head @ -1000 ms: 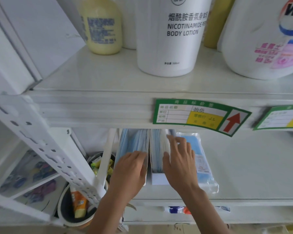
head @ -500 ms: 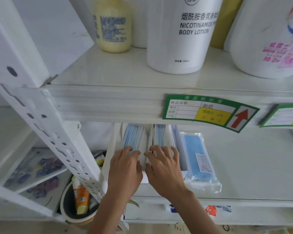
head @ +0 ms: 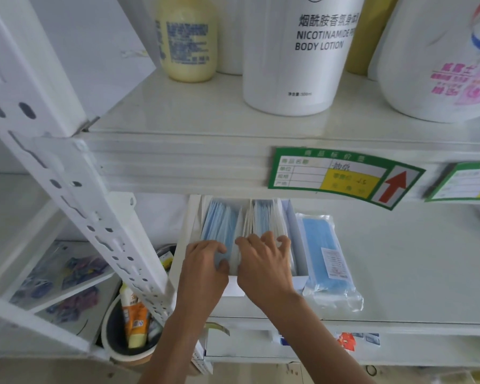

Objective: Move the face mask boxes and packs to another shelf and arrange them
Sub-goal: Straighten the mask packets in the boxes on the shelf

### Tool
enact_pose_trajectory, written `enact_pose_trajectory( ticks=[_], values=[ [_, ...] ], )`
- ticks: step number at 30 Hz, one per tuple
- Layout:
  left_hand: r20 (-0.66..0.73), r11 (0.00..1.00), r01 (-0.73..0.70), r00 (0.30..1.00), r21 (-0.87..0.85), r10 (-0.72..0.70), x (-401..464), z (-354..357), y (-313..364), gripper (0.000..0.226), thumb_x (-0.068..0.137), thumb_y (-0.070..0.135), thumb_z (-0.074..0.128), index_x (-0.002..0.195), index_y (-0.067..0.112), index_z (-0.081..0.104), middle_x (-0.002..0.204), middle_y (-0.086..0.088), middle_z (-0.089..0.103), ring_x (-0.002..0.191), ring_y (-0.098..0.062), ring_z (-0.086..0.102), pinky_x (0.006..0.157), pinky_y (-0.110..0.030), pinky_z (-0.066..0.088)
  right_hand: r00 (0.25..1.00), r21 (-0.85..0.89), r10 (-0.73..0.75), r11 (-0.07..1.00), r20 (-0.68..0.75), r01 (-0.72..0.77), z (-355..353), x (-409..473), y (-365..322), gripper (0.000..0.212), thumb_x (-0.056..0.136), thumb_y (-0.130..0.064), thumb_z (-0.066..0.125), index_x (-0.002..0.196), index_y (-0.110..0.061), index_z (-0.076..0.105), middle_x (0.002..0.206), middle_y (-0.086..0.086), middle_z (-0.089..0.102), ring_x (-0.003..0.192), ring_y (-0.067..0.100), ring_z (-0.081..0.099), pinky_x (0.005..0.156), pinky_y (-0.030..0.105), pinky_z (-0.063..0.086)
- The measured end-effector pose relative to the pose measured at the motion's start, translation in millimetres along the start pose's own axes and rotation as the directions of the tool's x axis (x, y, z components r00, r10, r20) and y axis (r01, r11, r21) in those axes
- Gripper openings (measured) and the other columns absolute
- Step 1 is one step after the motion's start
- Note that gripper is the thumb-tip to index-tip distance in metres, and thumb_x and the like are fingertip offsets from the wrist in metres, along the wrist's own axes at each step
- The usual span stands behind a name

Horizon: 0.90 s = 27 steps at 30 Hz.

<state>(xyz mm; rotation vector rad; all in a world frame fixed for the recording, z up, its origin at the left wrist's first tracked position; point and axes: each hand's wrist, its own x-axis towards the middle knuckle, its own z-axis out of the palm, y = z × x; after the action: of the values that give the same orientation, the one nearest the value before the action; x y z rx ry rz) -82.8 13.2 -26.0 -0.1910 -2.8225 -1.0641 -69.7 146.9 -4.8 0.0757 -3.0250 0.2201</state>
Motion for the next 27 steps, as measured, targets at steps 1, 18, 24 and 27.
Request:
enact_pose_trajectory(
  ticks=[1,18,24,27],
  values=[
    [0.006,1.000,0.004,1.000,0.007,-0.004,1.0,-0.2,-0.5,0.026,0.084,0.003,0.074,0.107,0.013,0.071,0.110,0.000,0.069,0.118,-0.020,0.052,0.089,-0.020,0.040,1.000,0.000,0.007,1.000,0.002,-0.007,-0.5,2.9,-2.4,0.040,0.079,-0.019,0.065,0.118,-0.025,0.060,0.112,-0.002,0.066,0.107,0.027,0.051,0.092,0.046,0.027],
    [0.174,0.914,-0.045,0.984,0.403,-0.028,2.3,-4.7,-0.7,0.054,0.099,0.054,0.030,0.087,0.031,0.078,0.139,0.013,0.050,0.134,-0.013,0.033,0.102,-0.042,0.039,0.996,-0.064,-0.040,0.997,0.076,0.045,5.3,5.8,-1.6,0.080,0.091,-0.023,0.059,0.158,-0.018,0.015,0.109,-0.004,0.072,0.132,0.032,0.038,0.115,0.068,-0.002],
    [0.223,0.884,-0.071,0.974,0.462,-0.039,8.6,-0.8,-3.1,0.048,0.092,0.061,0.039,0.087,0.033,0.078,0.133,0.017,0.050,0.132,-0.014,0.031,0.117,-0.059,0.015,0.994,0.157,0.100,0.982,0.041,-0.105,5.4,19.7,3.7,0.080,0.080,-0.014,0.061,0.150,-0.035,0.029,0.118,-0.010,0.070,0.128,0.024,0.044,0.111,0.052,0.011],
    [0.209,0.885,-0.041,0.976,0.463,-0.065,9.5,1.2,1.0,0.054,0.092,0.066,0.036,0.084,0.034,0.079,0.130,0.017,0.051,0.133,-0.014,0.033,0.117,-0.064,0.006,0.994,0.133,0.107,0.985,0.002,-0.107,6.0,22.4,7.8,0.078,0.081,-0.025,0.067,0.148,-0.033,0.028,0.125,-0.005,0.061,0.119,0.026,0.049,0.107,0.048,0.021]
  ],
)
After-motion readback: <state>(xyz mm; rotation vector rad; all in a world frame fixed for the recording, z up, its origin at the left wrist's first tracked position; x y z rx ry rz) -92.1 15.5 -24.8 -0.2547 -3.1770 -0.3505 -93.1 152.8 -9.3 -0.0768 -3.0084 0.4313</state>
